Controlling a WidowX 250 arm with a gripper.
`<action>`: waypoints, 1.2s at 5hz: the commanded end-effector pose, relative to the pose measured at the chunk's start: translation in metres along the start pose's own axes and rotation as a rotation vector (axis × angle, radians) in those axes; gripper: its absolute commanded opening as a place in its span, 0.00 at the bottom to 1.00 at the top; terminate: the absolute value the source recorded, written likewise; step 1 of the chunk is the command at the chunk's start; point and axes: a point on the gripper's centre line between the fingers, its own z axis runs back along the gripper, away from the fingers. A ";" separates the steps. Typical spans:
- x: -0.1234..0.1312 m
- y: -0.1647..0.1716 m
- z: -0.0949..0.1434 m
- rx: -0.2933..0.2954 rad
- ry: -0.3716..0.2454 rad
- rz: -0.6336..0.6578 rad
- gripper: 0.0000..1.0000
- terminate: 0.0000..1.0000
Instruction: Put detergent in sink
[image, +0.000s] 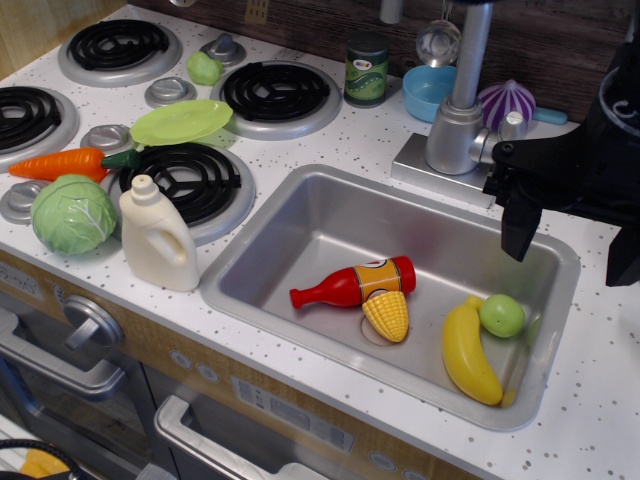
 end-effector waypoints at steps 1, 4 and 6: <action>0.000 0.000 0.000 0.000 0.000 0.000 1.00 0.00; -0.018 0.136 0.000 0.236 -0.098 -0.609 1.00 0.00; 0.008 0.230 0.005 0.095 0.019 -1.068 1.00 0.00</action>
